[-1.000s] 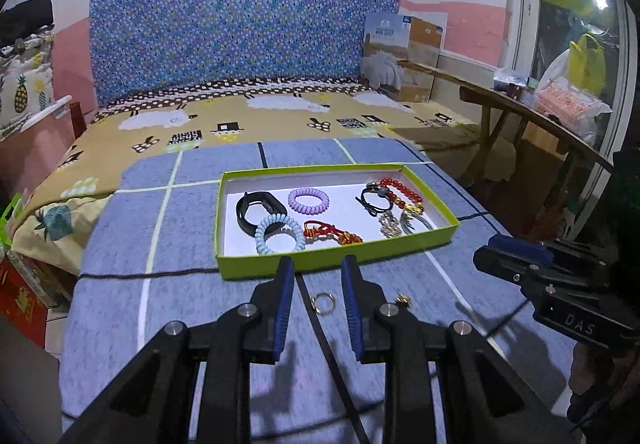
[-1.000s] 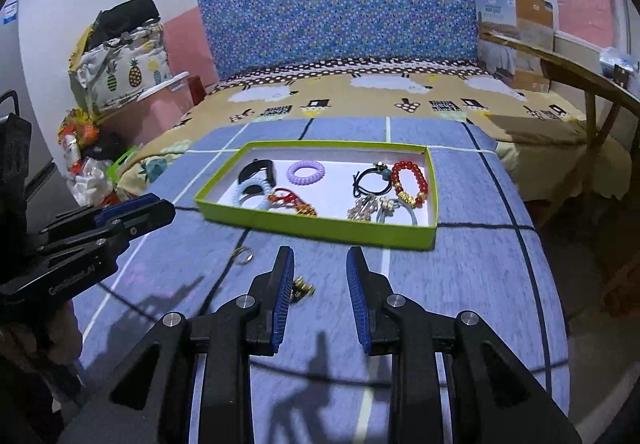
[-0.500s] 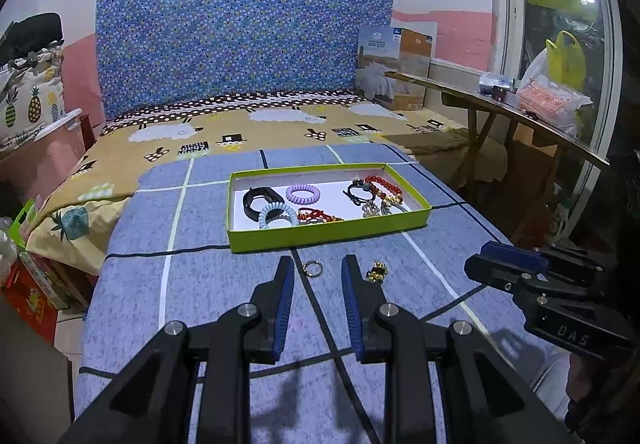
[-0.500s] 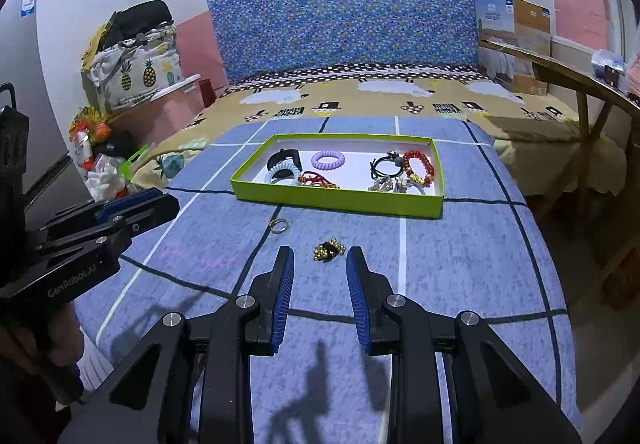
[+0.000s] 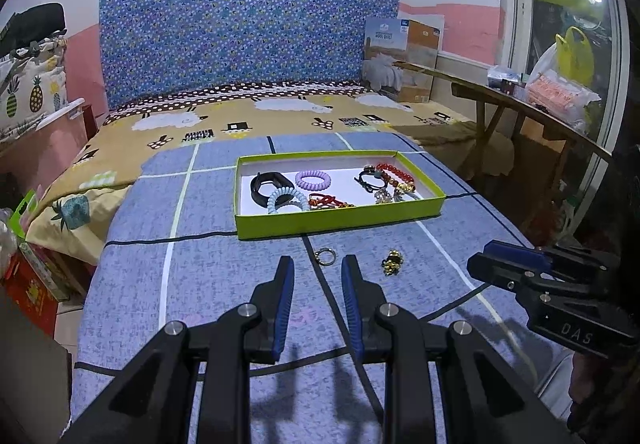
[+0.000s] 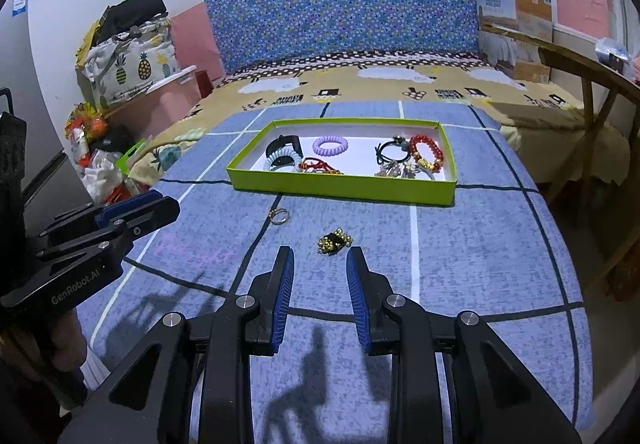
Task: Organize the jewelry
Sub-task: 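Move the left gripper to the gold ring while the right grasps the gold bead charm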
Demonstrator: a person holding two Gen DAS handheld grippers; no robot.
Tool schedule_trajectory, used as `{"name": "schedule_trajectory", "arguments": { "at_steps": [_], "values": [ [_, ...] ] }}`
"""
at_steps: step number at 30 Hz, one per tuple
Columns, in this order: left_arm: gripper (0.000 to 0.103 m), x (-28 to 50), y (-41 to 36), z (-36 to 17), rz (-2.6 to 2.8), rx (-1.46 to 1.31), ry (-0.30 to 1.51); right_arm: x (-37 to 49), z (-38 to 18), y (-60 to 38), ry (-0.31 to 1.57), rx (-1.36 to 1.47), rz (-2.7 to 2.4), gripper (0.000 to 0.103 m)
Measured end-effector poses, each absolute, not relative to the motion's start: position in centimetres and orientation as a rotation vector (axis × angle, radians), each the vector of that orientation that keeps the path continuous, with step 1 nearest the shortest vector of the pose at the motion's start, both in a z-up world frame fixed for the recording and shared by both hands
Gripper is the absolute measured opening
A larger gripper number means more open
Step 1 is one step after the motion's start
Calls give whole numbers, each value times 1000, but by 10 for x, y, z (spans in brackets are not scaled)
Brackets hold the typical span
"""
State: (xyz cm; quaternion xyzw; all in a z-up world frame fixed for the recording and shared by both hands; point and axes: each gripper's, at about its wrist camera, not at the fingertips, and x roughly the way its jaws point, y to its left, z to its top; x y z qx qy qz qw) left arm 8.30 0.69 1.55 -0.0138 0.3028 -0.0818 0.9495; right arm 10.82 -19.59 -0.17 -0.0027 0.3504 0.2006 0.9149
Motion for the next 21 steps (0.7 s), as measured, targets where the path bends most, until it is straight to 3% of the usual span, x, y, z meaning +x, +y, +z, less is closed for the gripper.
{"name": "schedule_trajectory", "arguments": {
  "at_steps": [21],
  "values": [
    [31,126,26,-11,-188,-70,680,174,-53,-173,884,-26,368,29]
  ]
}}
